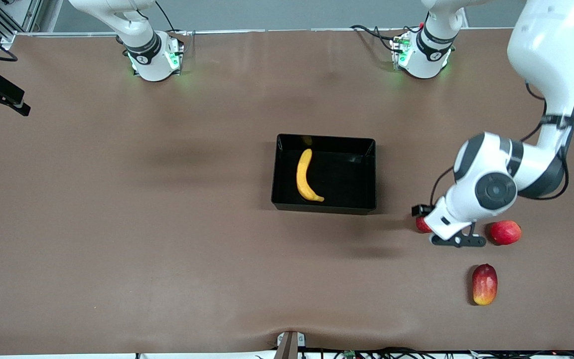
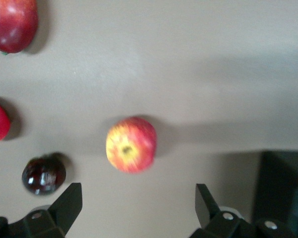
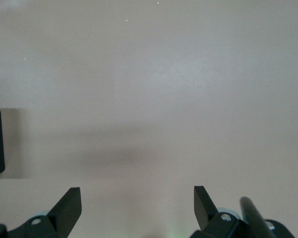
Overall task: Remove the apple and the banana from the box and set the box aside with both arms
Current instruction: 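Lower the apple onto the table and open the left gripper, then move the left gripper back into the tray and grasp the banana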
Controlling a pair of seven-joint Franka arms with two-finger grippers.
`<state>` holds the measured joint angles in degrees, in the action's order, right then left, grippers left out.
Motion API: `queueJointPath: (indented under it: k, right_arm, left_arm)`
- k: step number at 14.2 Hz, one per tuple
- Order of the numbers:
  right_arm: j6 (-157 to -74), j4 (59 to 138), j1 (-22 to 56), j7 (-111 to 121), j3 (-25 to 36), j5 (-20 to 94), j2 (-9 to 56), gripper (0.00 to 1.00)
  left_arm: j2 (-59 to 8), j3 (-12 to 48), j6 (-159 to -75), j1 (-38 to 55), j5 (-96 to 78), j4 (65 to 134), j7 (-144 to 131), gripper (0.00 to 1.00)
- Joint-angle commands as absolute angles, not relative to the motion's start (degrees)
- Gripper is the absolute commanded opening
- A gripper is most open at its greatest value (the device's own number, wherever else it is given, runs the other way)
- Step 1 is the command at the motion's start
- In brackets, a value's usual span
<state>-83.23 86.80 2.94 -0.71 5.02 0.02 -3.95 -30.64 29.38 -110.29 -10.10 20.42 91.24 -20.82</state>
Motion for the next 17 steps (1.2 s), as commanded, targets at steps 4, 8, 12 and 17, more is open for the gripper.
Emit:
queueJointPath:
  k: [4, 8, 12, 17]
  right_arm:
    - [-82.97, 85.87, 2.99, -0.53, 5.01, 0.79, -2.03, 1.00]
    - [-82.71, 85.87, 2.99, -0.44, 5.01, 0.70, -1.67, 1.00]
    - [-82.35, 86.65, 2.29, -0.18, 5.01, 0.62, 1.40, 1.00]
    - [-81.30, 86.66, 1.06, -0.18, 5.27, 0.61, 5.01, 1.00]
  left_arm:
    - [-31.10, 40.25, -108.45, -4.43, 21.09, 92.73, -39.78, 1.00]
    - [-36.55, 39.90, -116.08, 4.91, 23.02, 92.37, -49.56, 1.00]
    - [-42.88, 38.50, -124.52, 10.97, 29.95, 92.20, -56.76, 0.96]
    - [-47.02, 33.23, -131.74, 15.72, 31.73, 92.20, -57.22, 0.87]
